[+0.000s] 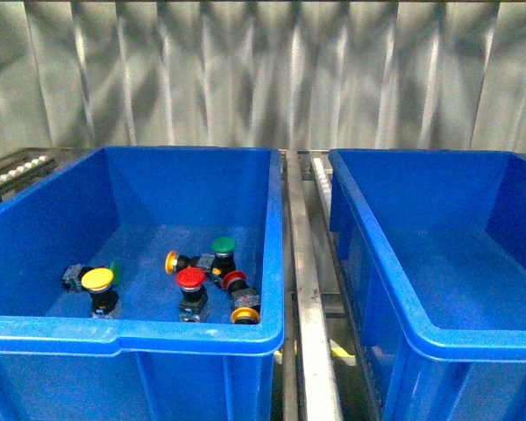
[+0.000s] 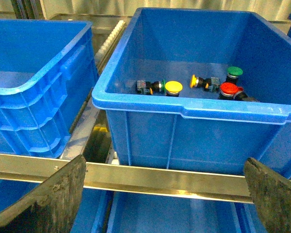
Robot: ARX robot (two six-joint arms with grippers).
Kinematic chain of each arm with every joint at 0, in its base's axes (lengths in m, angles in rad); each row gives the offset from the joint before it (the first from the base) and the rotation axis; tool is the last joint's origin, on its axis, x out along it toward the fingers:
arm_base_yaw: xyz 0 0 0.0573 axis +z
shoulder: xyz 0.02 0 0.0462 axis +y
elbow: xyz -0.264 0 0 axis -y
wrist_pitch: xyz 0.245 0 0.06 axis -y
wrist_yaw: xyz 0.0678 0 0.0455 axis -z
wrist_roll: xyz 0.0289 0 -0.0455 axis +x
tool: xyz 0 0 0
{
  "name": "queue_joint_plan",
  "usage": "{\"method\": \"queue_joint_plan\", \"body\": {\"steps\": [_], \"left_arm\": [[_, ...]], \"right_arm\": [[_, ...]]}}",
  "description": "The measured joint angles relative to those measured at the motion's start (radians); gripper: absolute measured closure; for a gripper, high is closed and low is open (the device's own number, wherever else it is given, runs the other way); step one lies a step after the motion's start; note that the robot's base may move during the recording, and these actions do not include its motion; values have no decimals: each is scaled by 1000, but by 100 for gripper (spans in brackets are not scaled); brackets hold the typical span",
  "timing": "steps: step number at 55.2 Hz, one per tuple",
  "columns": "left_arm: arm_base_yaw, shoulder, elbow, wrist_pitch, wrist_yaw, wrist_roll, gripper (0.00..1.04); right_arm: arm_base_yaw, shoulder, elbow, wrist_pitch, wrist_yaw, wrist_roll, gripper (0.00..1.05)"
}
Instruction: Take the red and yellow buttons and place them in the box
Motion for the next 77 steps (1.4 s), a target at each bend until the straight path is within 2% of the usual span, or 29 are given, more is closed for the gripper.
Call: {"method": "queue_joint_plan", "body": {"steps": [54,57,60,69,73,77], "left_arm": [[0,0,0,0,0,0,8],[-8,26,21,-71,-29,-61,8],[-41,126,88,-157,-69,-182,8],[-80,475,317,79,-47,-294,8],[-102,641,417,140,-67,-297,8],[-152,837,541,146,-127,-272,8]], "right_arm": [[0,0,0,0,0,0,7],[0,0,0,0,0,0,7],[0,0,0,0,0,0,7],[0,0,0,0,0,0,7],[0,0,0,0,0,0,7],[0,0,0,0,0,0,7]]}}
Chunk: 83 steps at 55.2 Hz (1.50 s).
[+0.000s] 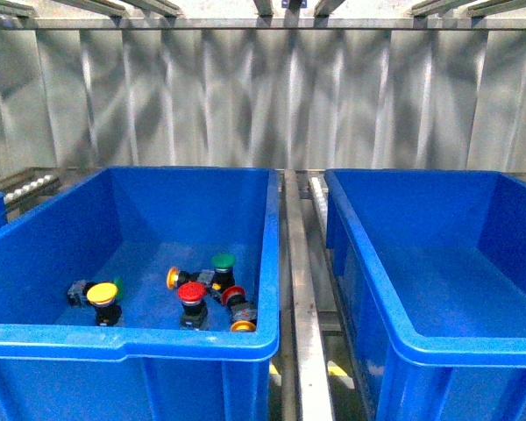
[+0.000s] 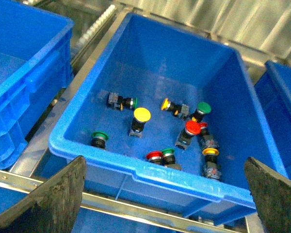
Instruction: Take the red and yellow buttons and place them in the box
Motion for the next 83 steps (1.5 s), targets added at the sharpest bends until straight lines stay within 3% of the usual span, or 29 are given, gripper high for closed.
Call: {"method": "queue_joint_plan", "body": {"steps": [17,29,83], "left_arm": [[-161,629,518,-172,-169,58,8],[-188,879,760,-277,-232,51,8],[-218,1428,1240,-335,-243,-18,8]], "right_arm": [[0,0,0,0,0,0,7],[0,0,0,0,0,0,7],[0,0,0,0,0,0,7]]}}
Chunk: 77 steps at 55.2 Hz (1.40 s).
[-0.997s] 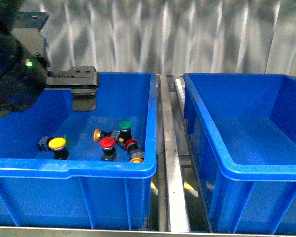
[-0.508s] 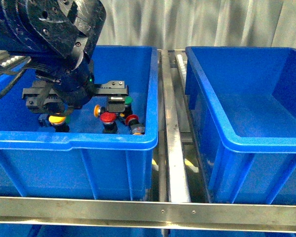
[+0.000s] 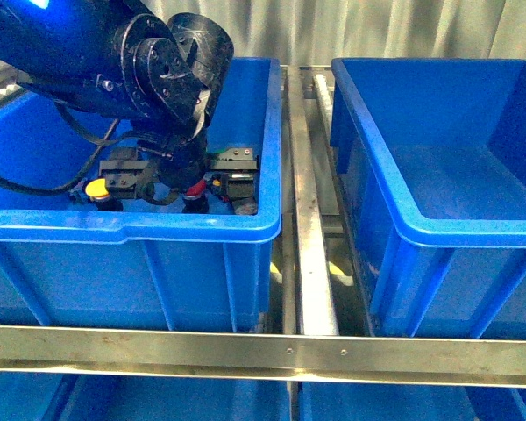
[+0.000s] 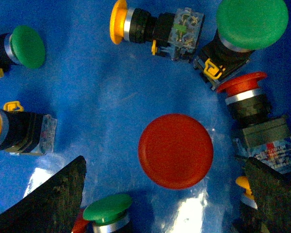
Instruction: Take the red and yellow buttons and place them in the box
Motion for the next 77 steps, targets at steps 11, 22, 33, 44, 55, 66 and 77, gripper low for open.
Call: {"method": "queue_joint_plan", "body": {"steps": [11,22,33,44,55,66,77], "left_arm": [[-1,57,91,-36,-12,3,8],[2,106,152,-75,-30,-1,37],[3,116,155,-77,-31,-6,68],[12,85,94,-6,-23,25,72],[44,-53,-62,85,23,118,72],[126,-306,-287,118,240,124,72],[251,-565,-568,392,665,-55,72]], "right_arm": [[0,0,0,0,0,0,7],[0,0,0,0,0,0,7],[0,0,0,0,0,0,7],[0,0,0,0,0,0,7],[0,0,0,0,0,0,7],[0,0,0,0,0,0,7],[0,0,0,0,0,0,7]]}}
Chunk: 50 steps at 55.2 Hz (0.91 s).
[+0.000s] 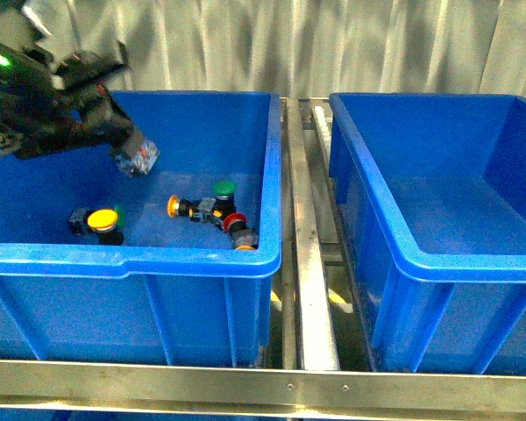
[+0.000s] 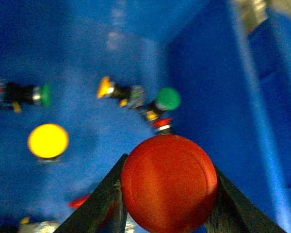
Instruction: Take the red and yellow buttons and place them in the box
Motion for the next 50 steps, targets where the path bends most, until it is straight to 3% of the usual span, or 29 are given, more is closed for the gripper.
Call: {"method": "queue_joint_plan", "body": {"steps": [8,11,18,30,50], "left_arm": [[-6,-93,-206,353,306,-290,72],[-48,-93,-252,462,350,-389,72],[-182,-41,-281,619,359,-551,72],[-388,104,-176,721,347,-676,72],[-520,243,67,741,298,-757,72]], "right_arm": [[0,0,0,0,0,0,7],[0,0,0,0,0,0,7],[0,0,0,0,0,0,7],[0,0,0,0,0,0,7],[1,1,-1,4,9,-9,7]]}}
